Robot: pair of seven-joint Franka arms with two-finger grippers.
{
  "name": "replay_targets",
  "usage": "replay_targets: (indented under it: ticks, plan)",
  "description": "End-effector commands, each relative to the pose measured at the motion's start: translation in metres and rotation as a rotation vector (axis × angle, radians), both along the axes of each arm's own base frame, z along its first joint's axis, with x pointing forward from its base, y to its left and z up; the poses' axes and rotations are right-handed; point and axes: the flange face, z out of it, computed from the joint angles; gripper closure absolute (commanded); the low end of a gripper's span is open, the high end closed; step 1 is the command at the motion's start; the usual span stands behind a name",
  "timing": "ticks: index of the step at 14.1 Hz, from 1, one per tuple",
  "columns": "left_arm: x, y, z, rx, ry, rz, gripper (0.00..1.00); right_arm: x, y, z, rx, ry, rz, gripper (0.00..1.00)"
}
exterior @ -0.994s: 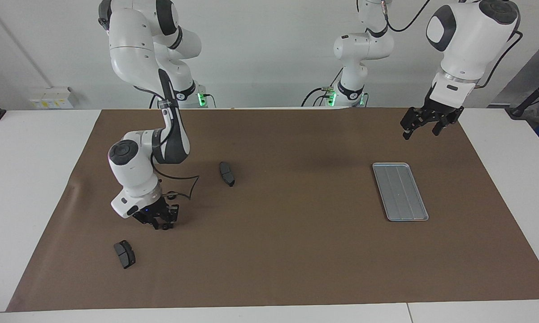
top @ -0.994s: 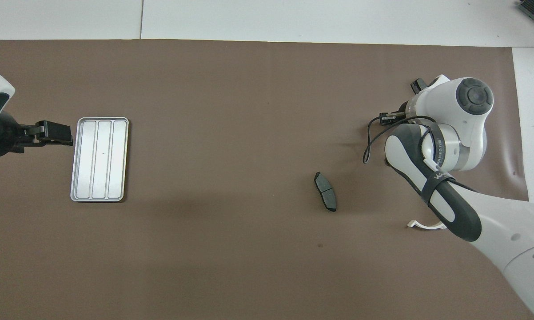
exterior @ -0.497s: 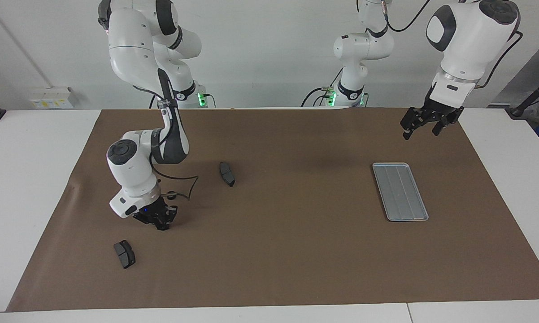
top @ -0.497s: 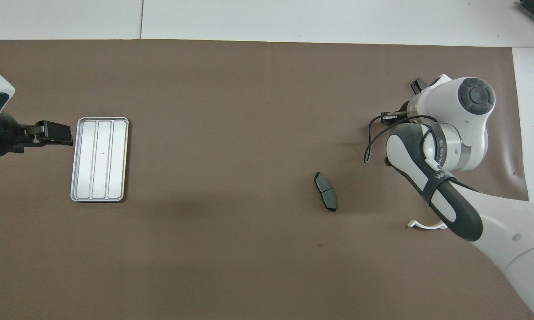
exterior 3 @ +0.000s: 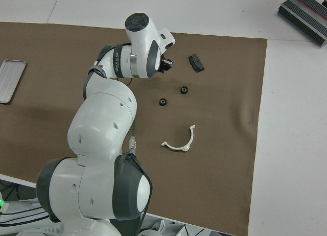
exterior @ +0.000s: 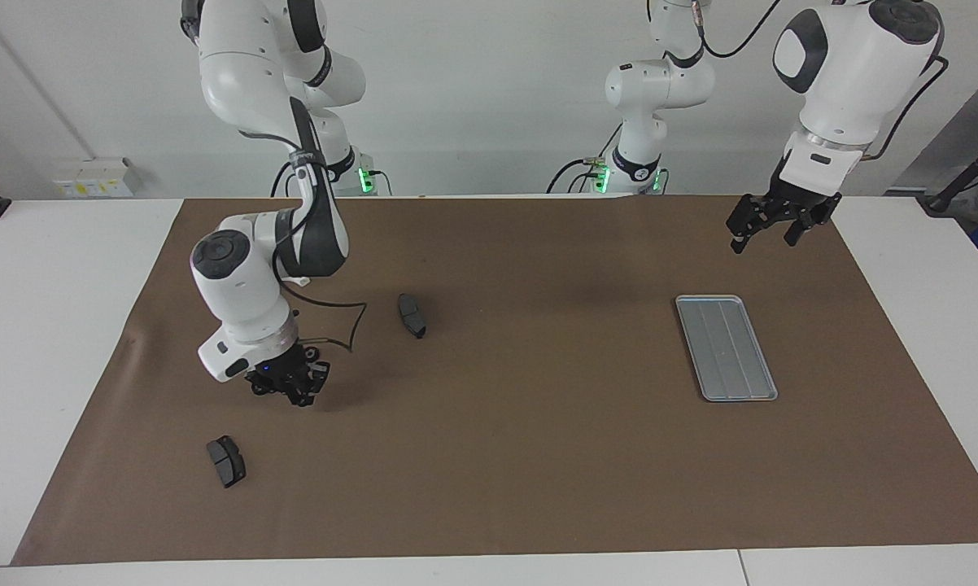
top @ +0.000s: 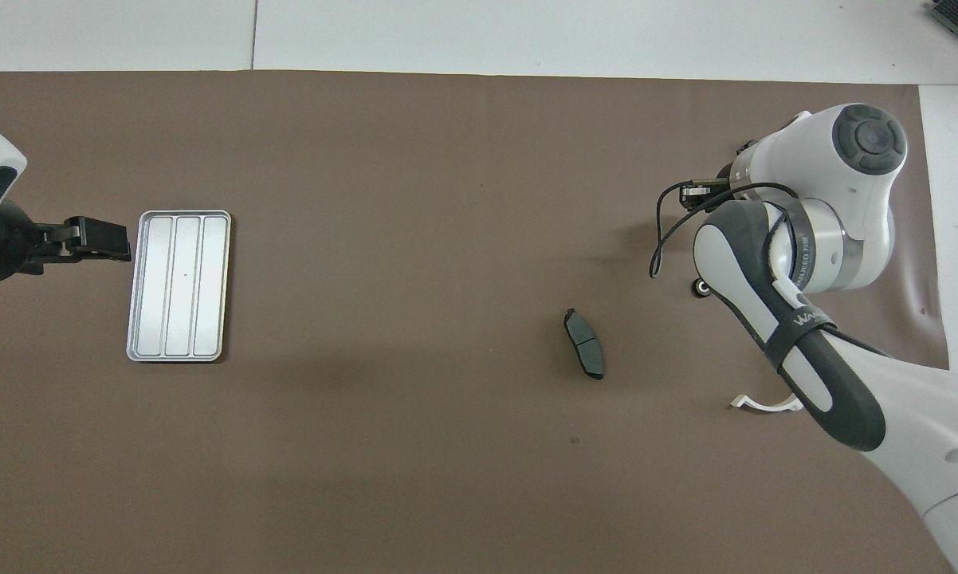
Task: Pick bearing gear from pile to tray
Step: 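Carry the gear to the table middle and release it with the right gripper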
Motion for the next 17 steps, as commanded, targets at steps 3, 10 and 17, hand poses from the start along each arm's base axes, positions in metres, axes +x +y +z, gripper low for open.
replay_targets:
  ticks: [3,10,17]
  plan:
    - [-0.008,0.003,0.001,-0.012,-0.009,0.002,0.0,-0.02,0.124,0.021,0.057,-0.009,-0.075,1.0]
    - [-0.008,0.003,0.002,-0.012,-0.011,0.0,0.0,-0.05,0.296,-0.032,0.177,-0.079,-0.243,1.0]
    - [-0.008,-0.001,0.001,-0.013,-0.009,-0.008,0.0,-0.074,0.324,-0.061,0.176,-0.065,-0.241,0.82]
